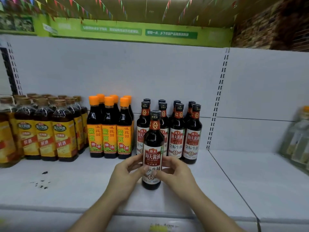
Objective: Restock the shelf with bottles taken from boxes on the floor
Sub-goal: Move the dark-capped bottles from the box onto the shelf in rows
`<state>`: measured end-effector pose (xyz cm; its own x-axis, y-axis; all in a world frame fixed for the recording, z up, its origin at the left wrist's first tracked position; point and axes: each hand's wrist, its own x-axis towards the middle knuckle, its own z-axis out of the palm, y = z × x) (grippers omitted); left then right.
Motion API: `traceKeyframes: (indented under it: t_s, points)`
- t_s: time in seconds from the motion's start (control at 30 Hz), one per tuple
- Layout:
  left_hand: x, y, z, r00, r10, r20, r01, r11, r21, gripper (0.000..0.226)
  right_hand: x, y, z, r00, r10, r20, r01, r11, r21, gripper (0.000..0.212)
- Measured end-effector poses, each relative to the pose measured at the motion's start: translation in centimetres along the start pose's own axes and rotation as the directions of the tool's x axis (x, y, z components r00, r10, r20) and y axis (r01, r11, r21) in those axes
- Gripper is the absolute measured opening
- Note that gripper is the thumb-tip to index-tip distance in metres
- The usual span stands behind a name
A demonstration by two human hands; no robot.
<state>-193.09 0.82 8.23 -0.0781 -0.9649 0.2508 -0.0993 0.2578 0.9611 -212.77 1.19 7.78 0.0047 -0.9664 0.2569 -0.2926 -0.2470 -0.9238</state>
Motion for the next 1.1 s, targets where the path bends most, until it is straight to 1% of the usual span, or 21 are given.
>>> traceKeyframes:
  t_s: [0.1,0.23,0.33,0.53,0.67,0.97,1.1]
  points:
    - [0.4,-0.2,-0.8,1.000,-0.009,0.017,0.009,1.000,-0.029,0.040,0.5,-0.1,0.9,1.000,-0.009,-0.007,0.008,1.000,-0.007,0.050]
    - [1.2,-0.6,-1.9,0.999,-0.031,0.036,0.033,0.999,-0.033,0.035,1.3,-0.2,1.8,1.000,-0.001,0.000,0.001,1.000,0.003,0.049]
    - [1.7,-0.8,-2.3,0.999,-0.039,0.026,0.040,0.999,-0.018,0.028,1.9,-0.2,2.4,1.000,-0.002,-0.001,0.002,1.000,0.001,0.046]
    - [3.0,-1.3,-2.9,0.999,-0.046,0.029,0.045,0.999,0.024,0.024,3.1,-0.1,3.4,1.000,0.002,-0.005,-0.002,1.000,-0.010,0.048]
    - [3.8,-1.5,-3.2,0.998,-0.045,0.044,0.044,0.999,0.030,0.026,3.8,0.1,4.1,1.000,0.005,-0.009,-0.005,1.000,-0.004,0.049]
    - [5.0,-1.7,-3.5,0.998,-0.040,0.055,0.039,0.999,0.016,0.024,4.9,0.2,4.7,1.000,0.020,-0.014,-0.020,1.000,-0.001,0.053]
    - [5.2,-1.8,-3.6,0.996,-0.044,0.075,0.041,0.998,0.040,0.029,4.9,0.4,5.1,0.999,0.019,-0.038,-0.018,1.000,0.011,0.049]
